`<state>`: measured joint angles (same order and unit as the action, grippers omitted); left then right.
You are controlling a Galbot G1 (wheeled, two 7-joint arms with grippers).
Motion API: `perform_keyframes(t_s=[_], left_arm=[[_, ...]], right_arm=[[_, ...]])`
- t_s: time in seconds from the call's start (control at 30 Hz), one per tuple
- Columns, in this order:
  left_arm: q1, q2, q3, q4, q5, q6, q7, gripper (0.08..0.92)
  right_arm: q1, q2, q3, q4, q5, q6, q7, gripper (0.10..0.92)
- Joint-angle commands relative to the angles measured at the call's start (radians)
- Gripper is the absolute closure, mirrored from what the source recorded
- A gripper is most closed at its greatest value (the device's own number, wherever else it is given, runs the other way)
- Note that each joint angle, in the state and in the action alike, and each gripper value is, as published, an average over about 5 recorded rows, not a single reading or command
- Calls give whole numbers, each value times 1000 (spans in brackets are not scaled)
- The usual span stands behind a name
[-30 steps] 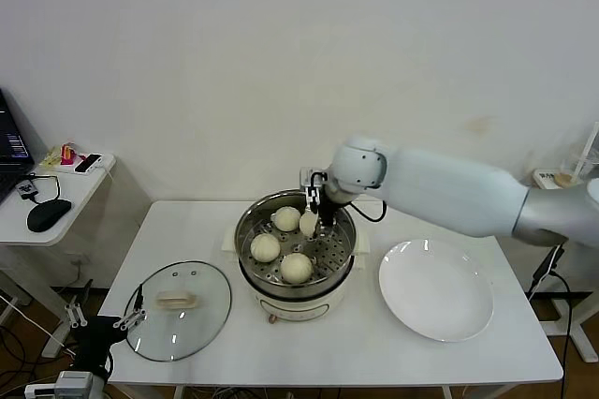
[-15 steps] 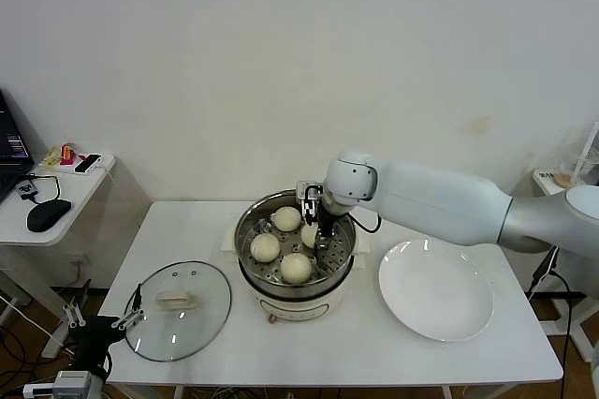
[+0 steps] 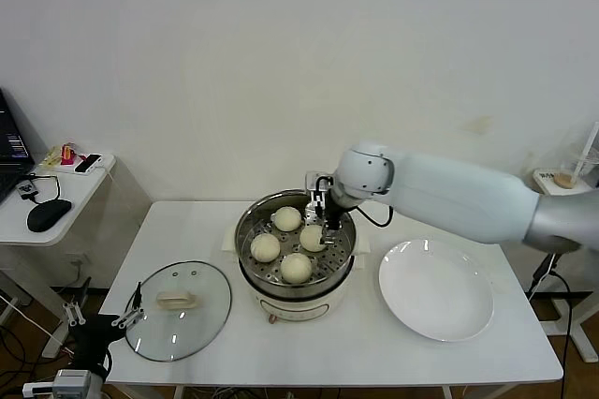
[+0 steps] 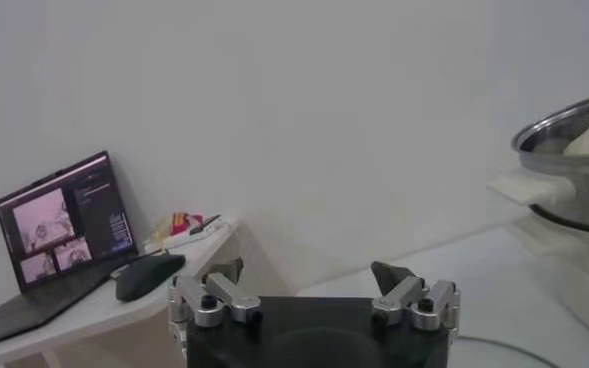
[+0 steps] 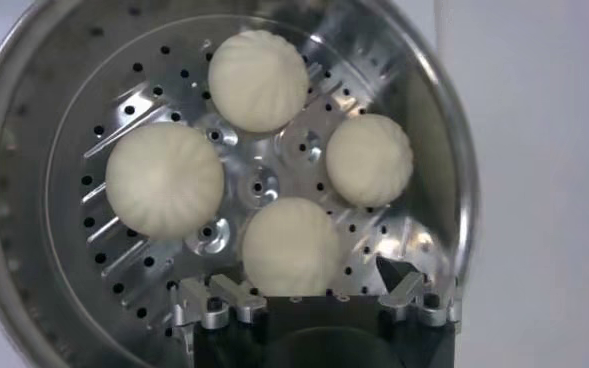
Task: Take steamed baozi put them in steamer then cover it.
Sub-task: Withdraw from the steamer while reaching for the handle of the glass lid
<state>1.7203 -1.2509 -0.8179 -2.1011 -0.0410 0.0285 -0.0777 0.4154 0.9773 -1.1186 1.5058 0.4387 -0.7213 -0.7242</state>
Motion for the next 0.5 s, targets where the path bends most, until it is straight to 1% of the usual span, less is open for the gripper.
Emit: perform_keyframes(t_s=[0.03, 0.17, 0.27, 0.37, 0.5], left_arm=[[-6, -1, 6, -1, -1, -1, 0, 177], [-13, -6, 19, -2, 2, -4, -2, 177], [-20, -12, 32, 3, 7, -11, -4, 177], [-29, -19, 46, 15, 15, -23, -10, 177], [-35, -25, 68, 36, 34, -47, -17, 177]], right_arm=[[-188, -301, 253, 277, 76, 75, 400, 202], [-538, -400, 547, 335, 63, 232, 628, 203], [-880, -398, 887, 358, -7, 393, 732, 203], [-1219, -311, 1223, 366, -135, 547, 736, 203], [-1562, -117, 1568, 378, -246, 727, 682, 203]])
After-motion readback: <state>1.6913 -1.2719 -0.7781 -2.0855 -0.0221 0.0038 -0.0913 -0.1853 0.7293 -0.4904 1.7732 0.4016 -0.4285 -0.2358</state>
